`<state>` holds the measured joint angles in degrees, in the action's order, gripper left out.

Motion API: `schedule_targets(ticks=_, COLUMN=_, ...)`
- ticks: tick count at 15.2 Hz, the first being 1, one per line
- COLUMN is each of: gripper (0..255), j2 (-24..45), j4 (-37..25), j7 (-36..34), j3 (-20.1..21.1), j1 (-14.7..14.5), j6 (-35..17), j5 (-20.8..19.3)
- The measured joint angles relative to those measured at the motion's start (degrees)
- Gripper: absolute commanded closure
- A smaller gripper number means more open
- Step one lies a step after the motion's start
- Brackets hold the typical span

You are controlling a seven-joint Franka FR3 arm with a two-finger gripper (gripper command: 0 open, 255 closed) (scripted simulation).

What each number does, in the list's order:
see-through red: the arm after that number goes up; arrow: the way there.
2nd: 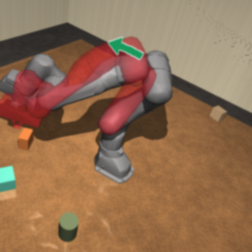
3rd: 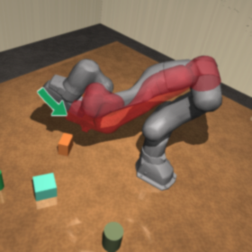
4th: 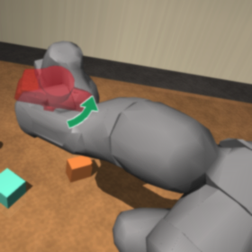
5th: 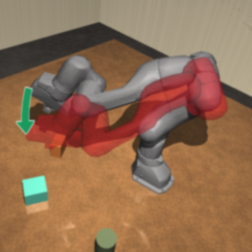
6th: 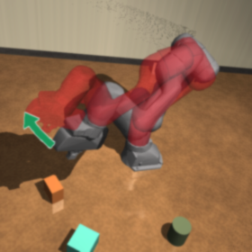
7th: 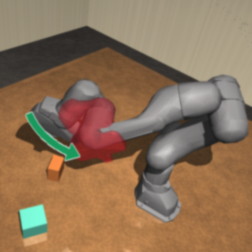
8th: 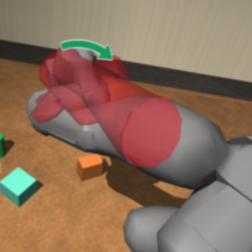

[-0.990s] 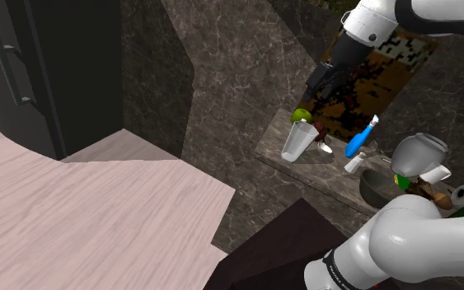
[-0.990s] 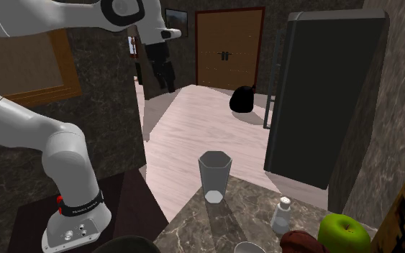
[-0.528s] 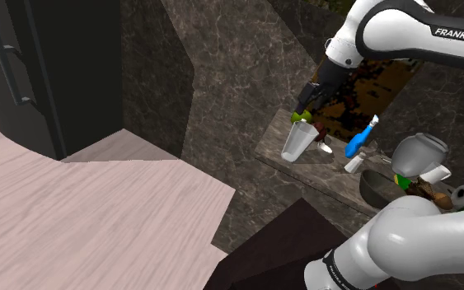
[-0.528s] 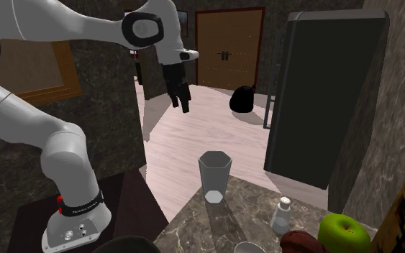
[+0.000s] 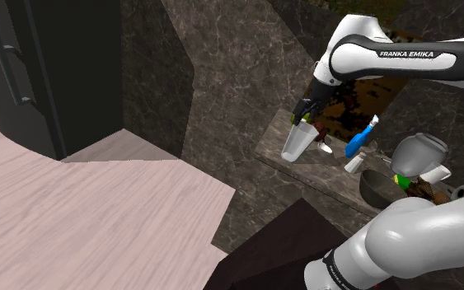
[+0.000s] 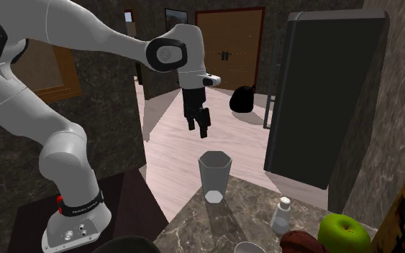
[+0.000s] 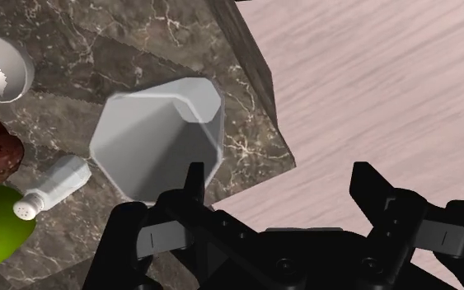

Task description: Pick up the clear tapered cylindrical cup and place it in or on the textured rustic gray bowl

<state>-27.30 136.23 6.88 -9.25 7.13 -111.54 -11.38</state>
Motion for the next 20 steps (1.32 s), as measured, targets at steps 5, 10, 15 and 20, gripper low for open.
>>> schedule_targets(ticks=5, gripper=0, j2=7.0, j4=-0.5, j7=2.5, j3=-3.1, j1=1.7, j6=-5.1, j5=-1.8)
schedule_targets(ticks=10, gripper=0, j2=9.2, j4=1.6, j7=2.6, j3=-3.8, j1=2.0, j6=-9.1, j5=-2.2)
schedule_targets(ticks=15, gripper=0, j2=9.8, j4=3.0, j7=2.5, j3=-4.1, j1=2.1, j6=-11.2, j5=-2.4)
schedule_targets(ticks=20, gripper=255, j2=9.8, j4=3.1, j7=2.5, j3=-4.1, j1=2.1, j6=-11.3, j5=-2.5)
